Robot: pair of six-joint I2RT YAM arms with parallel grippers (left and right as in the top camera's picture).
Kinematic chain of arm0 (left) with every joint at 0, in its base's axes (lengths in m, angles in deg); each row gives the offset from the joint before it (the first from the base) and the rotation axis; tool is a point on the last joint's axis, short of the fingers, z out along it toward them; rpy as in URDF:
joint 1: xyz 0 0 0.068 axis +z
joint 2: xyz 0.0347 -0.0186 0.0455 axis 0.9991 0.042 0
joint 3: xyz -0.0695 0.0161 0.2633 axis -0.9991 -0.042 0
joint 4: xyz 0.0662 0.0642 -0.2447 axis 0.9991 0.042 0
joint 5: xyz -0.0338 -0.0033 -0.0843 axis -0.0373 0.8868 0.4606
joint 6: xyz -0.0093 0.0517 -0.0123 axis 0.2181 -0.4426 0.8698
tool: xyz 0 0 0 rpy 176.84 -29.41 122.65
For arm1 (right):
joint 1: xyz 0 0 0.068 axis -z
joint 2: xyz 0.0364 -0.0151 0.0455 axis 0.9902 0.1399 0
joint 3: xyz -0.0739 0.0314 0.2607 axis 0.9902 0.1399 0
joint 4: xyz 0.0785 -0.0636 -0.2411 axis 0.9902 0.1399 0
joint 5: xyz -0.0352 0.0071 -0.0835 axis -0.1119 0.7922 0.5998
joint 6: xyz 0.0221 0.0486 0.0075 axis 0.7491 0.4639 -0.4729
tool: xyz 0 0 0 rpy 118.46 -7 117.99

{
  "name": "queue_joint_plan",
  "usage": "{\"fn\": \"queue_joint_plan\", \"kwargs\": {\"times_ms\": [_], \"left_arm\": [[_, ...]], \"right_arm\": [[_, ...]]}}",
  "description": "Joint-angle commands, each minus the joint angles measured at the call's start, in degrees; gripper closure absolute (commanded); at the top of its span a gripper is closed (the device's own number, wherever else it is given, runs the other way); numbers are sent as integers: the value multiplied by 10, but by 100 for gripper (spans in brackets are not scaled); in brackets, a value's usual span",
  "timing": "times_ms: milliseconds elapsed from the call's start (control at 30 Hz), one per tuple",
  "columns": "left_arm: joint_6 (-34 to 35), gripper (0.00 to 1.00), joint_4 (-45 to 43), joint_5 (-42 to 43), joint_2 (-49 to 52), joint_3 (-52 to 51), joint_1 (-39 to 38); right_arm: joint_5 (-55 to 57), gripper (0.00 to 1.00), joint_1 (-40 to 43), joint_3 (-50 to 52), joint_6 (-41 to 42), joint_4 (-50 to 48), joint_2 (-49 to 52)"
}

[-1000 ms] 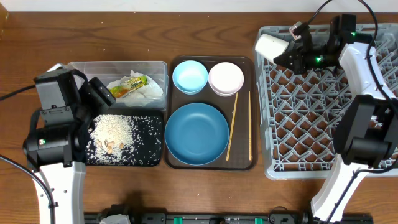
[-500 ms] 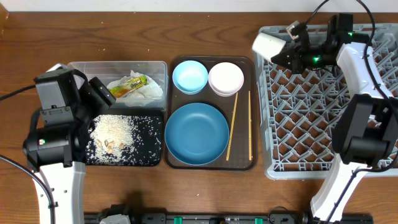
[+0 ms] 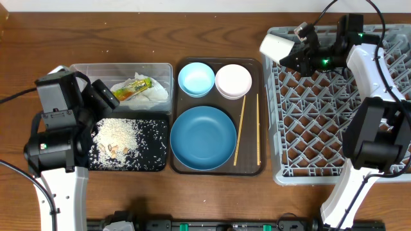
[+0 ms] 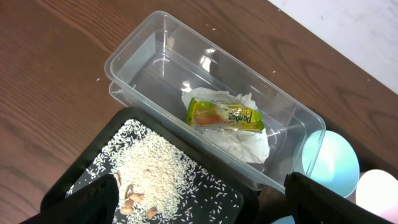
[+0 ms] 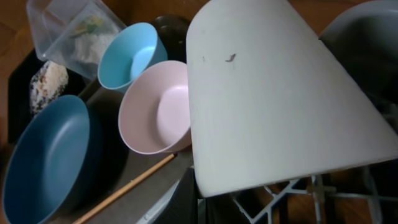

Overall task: Sort waste into correct bins and load items into the dishwasher rack
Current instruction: 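Carry the cup right and set it upside down in the rack's back-left, then move the right gripper back to the pink bowl on the tray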

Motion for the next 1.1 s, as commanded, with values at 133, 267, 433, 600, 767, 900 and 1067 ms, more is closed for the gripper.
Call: {"fn": "queue_joint_plan", "kwargs": {"times_ms": [133,267,433,600,767,900,1067], "left_arm": [[-3,12,2,-7,3,6,3],[-3,12,2,-7,3,6,3],[-3,12,2,-7,3,6,3],[-3,12,2,-7,3,6,3],[-3,12,2,-7,3,6,3],[-3,12,2,-7,3,6,3],[-3,12,2,-7,3,6,3]], "right_arm": [[35,99,-4,25,-35,2,17],[36,99,-4,35,-39,-5,17],[74,99,-3,43,-38,-8,17],[89,99,4,43,-34,-1,17],[116,99,13,43,-34,23,17],[136,99,17,41,-24,44,11],[144,99,10,14,63,44,-22]]}}
